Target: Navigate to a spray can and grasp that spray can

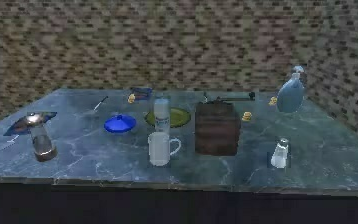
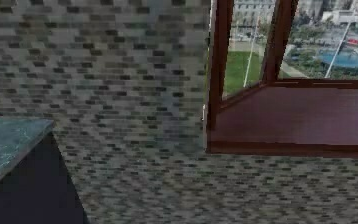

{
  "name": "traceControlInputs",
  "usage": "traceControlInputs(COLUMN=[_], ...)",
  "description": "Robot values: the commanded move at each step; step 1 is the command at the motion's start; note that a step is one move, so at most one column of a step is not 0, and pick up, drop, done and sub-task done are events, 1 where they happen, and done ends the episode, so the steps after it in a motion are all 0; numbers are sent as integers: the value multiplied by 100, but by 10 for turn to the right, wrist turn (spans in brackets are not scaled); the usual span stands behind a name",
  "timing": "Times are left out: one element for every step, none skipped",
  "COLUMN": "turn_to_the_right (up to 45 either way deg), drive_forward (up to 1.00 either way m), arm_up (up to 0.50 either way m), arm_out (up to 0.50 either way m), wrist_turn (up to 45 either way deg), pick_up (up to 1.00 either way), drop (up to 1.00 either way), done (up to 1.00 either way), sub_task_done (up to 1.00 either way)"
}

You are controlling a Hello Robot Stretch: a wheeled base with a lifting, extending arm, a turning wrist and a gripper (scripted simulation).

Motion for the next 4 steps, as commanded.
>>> traceControlInputs(turn_to_the_right=[-450,-420,0,0], drive_forward=[0,0,0,0], arm_up=[0,0,50,38], arm_out=[0,0,0,0], wrist_turn=[0,0,0,0], pick_up=[0,0,0,0], drop=[0,0,0,0], done=[0,0,0,0], sub_task_done=[0,0,0,0])
